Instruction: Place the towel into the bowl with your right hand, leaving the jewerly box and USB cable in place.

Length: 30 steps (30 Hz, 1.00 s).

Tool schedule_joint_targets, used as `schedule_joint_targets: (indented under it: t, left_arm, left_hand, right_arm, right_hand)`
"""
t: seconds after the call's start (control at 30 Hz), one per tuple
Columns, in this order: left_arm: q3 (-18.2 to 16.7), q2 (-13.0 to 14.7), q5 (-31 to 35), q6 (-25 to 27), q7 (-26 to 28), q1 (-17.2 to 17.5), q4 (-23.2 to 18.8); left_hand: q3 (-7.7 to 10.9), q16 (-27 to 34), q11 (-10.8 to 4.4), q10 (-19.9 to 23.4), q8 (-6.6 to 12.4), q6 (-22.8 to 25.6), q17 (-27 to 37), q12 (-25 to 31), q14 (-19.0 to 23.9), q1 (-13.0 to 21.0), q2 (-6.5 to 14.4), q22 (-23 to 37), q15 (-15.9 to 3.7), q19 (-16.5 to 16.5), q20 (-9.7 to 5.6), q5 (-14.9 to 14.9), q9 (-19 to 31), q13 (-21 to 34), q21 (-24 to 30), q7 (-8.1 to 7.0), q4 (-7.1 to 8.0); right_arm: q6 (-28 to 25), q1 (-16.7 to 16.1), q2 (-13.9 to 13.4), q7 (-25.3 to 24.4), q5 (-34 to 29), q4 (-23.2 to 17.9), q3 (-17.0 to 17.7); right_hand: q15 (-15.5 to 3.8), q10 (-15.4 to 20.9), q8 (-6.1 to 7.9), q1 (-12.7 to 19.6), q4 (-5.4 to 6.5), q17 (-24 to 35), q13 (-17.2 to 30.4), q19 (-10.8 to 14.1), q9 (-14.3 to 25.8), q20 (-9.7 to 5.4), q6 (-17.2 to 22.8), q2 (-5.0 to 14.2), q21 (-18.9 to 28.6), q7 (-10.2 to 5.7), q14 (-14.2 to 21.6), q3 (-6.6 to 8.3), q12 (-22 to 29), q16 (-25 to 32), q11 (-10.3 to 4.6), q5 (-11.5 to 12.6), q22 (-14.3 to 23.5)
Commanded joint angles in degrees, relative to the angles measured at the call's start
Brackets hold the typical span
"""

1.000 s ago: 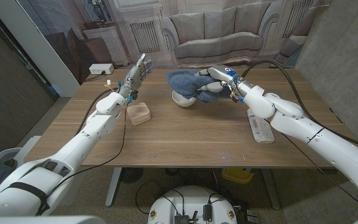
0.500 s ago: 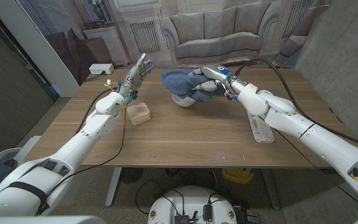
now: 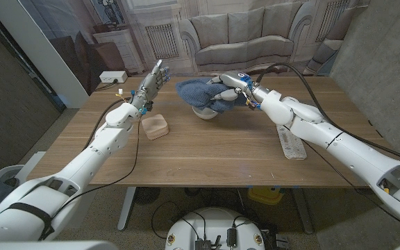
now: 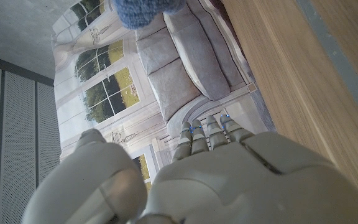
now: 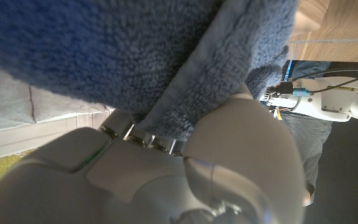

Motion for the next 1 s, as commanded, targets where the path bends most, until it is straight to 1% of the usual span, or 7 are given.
schedule_joint_targets:
  t: [0.03,0.5,0.57,0.73,1.0]
  left_arm:
    - [-0.25,0.21,-0.31,-0.01,-0.35,0.2,0.22]
    - [0.0,0.43,0.14,0.54,0.07,0.05,-0.58]
    - [-0.04,0.49,0.19,0.55,0.28,0.17,-0.81]
    - [-0.17,0.6,0.22,0.53,0.67,0.42,-1.25]
    - [-0.13,0.59,0.2,0.67,0.72,0.4,-1.34]
  left_hand:
    - [-0.36,0.46,0.03,0.35,0.05,0.55,0.13,-0.18,0.38,0.33,0.27,0.3,0.07,-0.09,0.32,0.06,0.16,0.02,0.44,-0.03,0.09]
    - [-0.48,0.45,0.05,0.35,0.01,0.5,0.13,-0.19,0.36,0.39,0.32,0.3,0.11,-0.11,0.34,0.03,0.16,0.02,0.44,-0.05,0.08]
    - [-0.5,0.46,-0.09,0.24,0.01,0.52,0.13,-0.24,0.38,0.4,0.34,0.3,0.12,-0.07,0.31,0.03,0.16,0.02,0.45,-0.06,0.08]
    - [-0.54,0.45,0.18,0.36,-0.01,0.46,0.13,-0.19,0.37,0.43,0.37,0.3,0.14,-0.09,0.33,0.02,0.16,0.02,0.45,-0.06,0.08]
    - [-0.6,0.45,0.08,0.35,-0.02,0.44,0.13,-0.2,0.37,0.46,0.4,0.3,0.13,-0.12,0.35,0.0,0.16,0.02,0.44,-0.11,0.08]
  right_arm:
    - [0.66,2.49,1.84,-1.17,-1.09,3.38,-1.81]
    - [3.63,6.18,4.26,-2.37,-1.04,8.83,-4.2]
    - [3.71,6.6,4.46,-2.54,-1.62,9.2,-4.64]
    - [4.05,7.7,5.01,-2.82,-2.67,10.42,-5.67]
    - [4.47,9.13,5.97,-3.14,-2.8,12.87,-6.73]
  right_hand:
    - [-6.25,0.54,0.33,6.62,0.23,0.12,0.24,-0.32,0.17,-6.21,0.39,6.86,0.37,0.03,0.36,0.03,-0.38,-0.15,-0.16,0.38,0.15]
    - [-6.25,0.6,0.25,6.6,0.24,0.12,0.25,-0.4,0.19,-6.22,0.43,6.85,0.48,0.01,0.41,-0.02,-0.49,-0.17,-0.31,0.39,0.14]
    - [-6.24,0.59,0.23,6.6,0.25,0.12,0.25,-0.41,0.19,-6.22,0.42,6.86,0.5,0.06,0.43,-0.03,-0.52,-0.16,-0.31,0.39,0.14]
    - [-6.2,0.53,0.18,6.52,0.29,0.11,0.26,-0.44,0.2,-6.21,0.37,6.83,0.55,-0.03,0.41,-0.08,-0.59,-0.19,-0.28,0.38,0.13]
    - [-6.2,0.37,0.1,6.44,0.32,0.1,0.26,-0.54,0.21,-6.2,0.31,6.79,0.61,0.04,0.34,-0.15,-0.75,-0.25,-0.38,0.37,0.12]
